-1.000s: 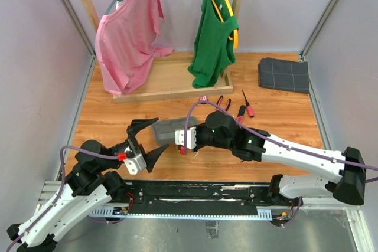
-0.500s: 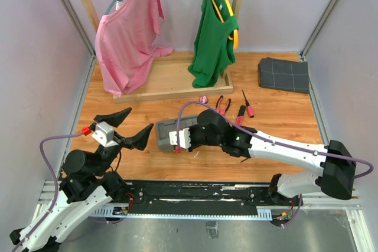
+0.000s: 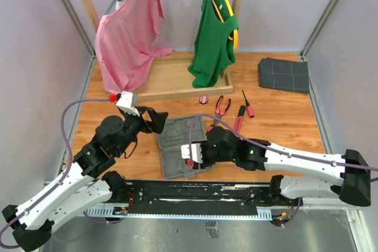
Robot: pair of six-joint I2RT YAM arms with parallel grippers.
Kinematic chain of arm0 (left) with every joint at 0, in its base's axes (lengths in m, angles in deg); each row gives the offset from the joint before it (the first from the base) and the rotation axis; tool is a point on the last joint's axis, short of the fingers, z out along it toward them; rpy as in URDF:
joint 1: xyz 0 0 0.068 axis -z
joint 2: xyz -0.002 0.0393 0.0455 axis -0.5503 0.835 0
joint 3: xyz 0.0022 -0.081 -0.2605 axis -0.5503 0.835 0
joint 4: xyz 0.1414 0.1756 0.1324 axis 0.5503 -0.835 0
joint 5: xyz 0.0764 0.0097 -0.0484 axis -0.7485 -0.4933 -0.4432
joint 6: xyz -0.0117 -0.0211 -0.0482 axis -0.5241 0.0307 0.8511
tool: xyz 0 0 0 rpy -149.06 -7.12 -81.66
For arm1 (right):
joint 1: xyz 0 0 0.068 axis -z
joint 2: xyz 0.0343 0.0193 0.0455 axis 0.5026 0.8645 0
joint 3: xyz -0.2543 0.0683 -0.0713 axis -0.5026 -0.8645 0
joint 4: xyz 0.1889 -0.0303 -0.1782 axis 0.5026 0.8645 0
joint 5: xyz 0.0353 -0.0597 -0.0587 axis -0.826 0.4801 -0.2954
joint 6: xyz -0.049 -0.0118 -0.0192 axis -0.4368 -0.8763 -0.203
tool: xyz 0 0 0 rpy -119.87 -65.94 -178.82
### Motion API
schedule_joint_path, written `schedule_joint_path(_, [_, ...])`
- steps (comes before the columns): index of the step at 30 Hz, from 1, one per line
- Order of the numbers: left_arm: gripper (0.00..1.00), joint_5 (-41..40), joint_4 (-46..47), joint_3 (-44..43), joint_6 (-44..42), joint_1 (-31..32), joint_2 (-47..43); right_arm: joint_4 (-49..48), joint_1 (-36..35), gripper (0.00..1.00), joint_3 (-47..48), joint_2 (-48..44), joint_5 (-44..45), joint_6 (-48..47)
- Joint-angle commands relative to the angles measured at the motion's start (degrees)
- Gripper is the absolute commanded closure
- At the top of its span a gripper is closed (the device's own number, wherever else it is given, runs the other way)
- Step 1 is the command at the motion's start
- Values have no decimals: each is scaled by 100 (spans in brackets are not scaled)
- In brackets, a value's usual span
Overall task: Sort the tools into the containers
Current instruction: Place the storage box at the center of the board.
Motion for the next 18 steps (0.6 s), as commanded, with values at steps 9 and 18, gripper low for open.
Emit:
schedule_joint_path(9, [1, -360, -87, 266, 1063, 7, 820, 294, -110, 54, -622, -682, 4138, 5898])
schedule_joint_path(18, [1, -177, -315, 18, 1105, 7, 1599, -568, -9, 53, -1649, -638, 4842, 7093])
